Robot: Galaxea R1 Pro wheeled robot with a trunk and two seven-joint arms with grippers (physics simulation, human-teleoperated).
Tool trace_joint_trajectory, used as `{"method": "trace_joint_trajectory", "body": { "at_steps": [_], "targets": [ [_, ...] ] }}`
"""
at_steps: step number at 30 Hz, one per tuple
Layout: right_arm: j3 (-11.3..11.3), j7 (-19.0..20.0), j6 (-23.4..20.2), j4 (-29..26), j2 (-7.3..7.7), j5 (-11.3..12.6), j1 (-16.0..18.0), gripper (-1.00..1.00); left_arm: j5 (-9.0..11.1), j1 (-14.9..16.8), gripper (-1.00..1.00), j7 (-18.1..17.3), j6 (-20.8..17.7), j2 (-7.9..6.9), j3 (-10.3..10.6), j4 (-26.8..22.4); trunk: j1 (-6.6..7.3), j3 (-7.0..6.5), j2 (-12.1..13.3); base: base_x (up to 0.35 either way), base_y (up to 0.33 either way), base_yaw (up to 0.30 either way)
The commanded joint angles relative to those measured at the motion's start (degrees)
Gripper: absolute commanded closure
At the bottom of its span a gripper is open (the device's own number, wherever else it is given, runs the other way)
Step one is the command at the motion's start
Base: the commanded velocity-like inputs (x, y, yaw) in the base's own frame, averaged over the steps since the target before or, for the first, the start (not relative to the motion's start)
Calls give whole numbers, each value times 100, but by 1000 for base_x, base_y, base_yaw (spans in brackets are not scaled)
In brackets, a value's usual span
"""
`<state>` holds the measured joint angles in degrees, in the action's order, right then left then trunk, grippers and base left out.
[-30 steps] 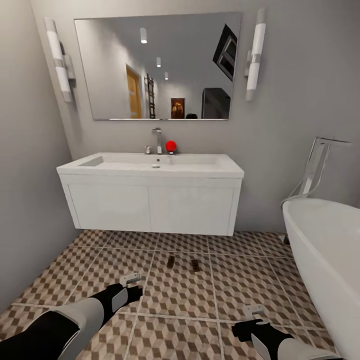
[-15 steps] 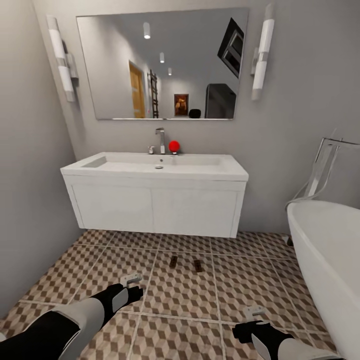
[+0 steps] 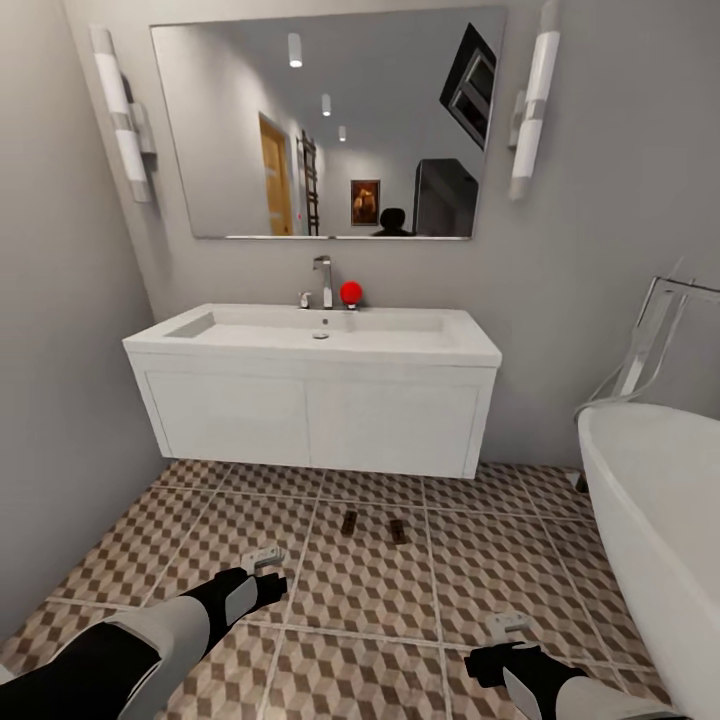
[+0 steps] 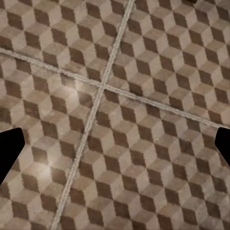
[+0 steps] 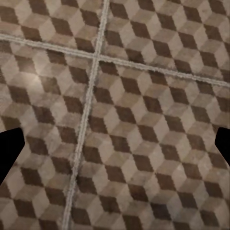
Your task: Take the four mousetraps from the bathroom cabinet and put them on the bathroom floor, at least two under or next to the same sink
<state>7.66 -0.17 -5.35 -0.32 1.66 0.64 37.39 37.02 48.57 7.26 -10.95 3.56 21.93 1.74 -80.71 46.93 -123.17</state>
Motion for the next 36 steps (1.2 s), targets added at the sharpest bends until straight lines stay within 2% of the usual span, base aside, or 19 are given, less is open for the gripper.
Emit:
{"method": "trace_joint_trajectory", "body": {
  "at_steps": [1, 9, 31, 36],
  "targets": [
    [43, -2, -27, -4, 1, 7, 3, -100, 51, 7, -100, 13, -12, 3, 48, 8, 24, -4, 39, 0, 0, 5],
    [50, -10, -27, -3, -6, -1, -10, -100, 51, 5, -100, 32, -18, 2, 48, 10, 199, -98, 360, 0, 0, 2],
    [49, -7, -36, 4, -2, -9, -31, -100, 71, -31, -100, 48, -73, -21, 8, 70, 683, -486, 1242, 0, 0, 0],
    [51, 1, -36, 5, -1, -11, -77, -100, 170, -161, -100, 55, -67, -47, 3, 79, 792, -576, 1443, 0, 0, 0]
  ]
}}
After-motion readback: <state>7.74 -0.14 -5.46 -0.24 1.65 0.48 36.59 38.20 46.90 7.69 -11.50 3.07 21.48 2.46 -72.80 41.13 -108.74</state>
